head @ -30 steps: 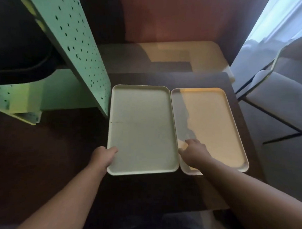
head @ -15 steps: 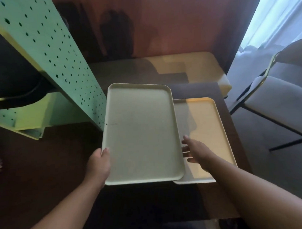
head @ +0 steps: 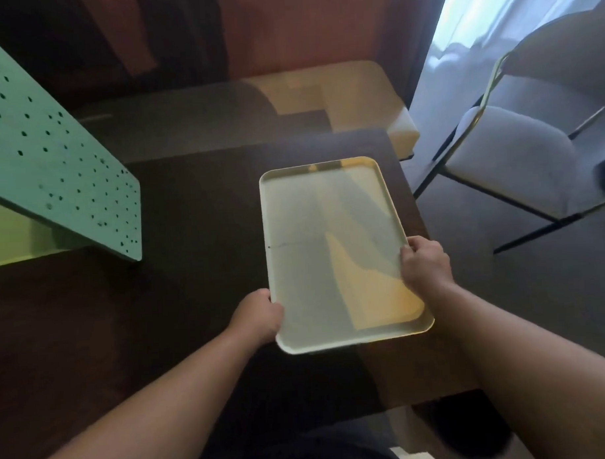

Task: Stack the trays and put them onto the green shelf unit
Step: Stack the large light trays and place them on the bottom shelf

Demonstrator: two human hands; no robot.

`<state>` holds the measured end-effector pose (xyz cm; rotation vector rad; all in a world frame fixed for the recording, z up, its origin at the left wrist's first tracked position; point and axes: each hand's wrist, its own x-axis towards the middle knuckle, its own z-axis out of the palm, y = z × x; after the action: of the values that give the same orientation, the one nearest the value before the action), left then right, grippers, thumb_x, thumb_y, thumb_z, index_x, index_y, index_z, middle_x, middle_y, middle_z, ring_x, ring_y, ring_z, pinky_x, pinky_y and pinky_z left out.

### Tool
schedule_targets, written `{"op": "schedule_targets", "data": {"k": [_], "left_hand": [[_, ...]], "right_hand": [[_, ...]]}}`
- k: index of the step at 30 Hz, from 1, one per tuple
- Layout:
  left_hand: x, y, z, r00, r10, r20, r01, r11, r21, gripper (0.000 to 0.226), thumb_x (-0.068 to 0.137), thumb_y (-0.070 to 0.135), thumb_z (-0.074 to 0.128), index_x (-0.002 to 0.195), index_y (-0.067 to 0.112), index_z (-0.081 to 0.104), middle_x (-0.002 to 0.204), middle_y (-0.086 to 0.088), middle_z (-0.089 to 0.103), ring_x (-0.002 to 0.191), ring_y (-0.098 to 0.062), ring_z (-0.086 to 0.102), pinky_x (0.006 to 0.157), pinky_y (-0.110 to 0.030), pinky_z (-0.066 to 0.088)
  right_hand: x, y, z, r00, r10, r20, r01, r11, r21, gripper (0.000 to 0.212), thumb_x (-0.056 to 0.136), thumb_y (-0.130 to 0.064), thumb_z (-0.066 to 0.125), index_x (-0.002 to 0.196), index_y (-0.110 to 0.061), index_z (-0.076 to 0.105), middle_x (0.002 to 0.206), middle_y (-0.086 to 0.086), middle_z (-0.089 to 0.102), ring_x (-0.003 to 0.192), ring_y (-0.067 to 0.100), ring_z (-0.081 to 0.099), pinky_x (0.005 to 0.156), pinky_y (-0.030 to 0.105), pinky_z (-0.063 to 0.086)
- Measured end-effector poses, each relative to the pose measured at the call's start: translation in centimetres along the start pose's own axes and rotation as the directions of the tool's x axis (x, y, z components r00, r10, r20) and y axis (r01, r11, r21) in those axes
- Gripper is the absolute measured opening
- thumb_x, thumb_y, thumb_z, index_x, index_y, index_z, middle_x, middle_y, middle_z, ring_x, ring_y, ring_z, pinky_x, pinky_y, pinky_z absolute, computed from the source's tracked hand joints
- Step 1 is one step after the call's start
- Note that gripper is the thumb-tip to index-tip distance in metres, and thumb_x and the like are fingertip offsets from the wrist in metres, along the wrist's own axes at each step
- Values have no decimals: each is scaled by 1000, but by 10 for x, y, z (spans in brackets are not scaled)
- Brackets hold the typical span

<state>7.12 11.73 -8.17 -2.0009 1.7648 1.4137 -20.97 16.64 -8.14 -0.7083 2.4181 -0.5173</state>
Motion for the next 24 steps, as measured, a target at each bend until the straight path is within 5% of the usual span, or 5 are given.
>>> {"op": "schedule_targets", "data": {"k": [7, 11, 14, 20, 24], "left_hand": [[5, 19, 21, 988, -5, 152, -34, 968, 250, 31, 86, 20, 53, 113, 18, 69, 111, -3, 73, 95, -26, 68, 81, -34, 57], [8, 20, 15, 989, -125, 73, 118, 988, 95, 38, 82, 32, 56, 116, 17, 66, 111, -5, 71, 91, -25, 67, 72, -31, 53], [9, 9, -6, 981, -195, -21, 194, 980, -38, 53, 80, 48, 55, 120, 14, 61, 117, -9, 67, 101, -30, 66, 87, -39, 55], [5, -8, -54, 974, -192, -122, 162, 961, -223, 52, 88, 56, 51, 117, 14, 62, 112, -9, 69, 99, -32, 66, 95, -46, 53], [-9, -14, -92, 976, -183, -116, 146, 950, -275, 47, 90, 55, 52, 112, 14, 62, 103, -8, 70, 92, -30, 67, 92, -48, 53]], "right_hand": [[13, -10, 9, 971, 215, 105, -196, 966, -169, 45, 92, -26, 49, 136, -13, 47, 128, 12, 52, 110, 36, 56, 92, 50, 54], [11, -14, 10, 947, 281, 152, -277, 960, -49, 36, 91, -37, 56, 115, -11, 61, 103, 9, 65, 89, 29, 65, 79, 41, 58], [5, -17, 13, 934, 286, 215, -312, 945, 100, 36, 91, -38, 57, 106, -7, 68, 92, 9, 68, 83, 28, 66, 70, 35, 51], [-28, -43, 29, 903, 293, 314, -404, 828, 390, 32, 89, -29, 61, 106, -3, 66, 90, 10, 68, 83, 30, 66, 85, 40, 54], [-50, -73, 21, 926, 177, 332, -314, 851, 421, 26, 95, -22, 57, 109, -1, 64, 92, 11, 67, 89, 32, 66, 90, 44, 54]]}}
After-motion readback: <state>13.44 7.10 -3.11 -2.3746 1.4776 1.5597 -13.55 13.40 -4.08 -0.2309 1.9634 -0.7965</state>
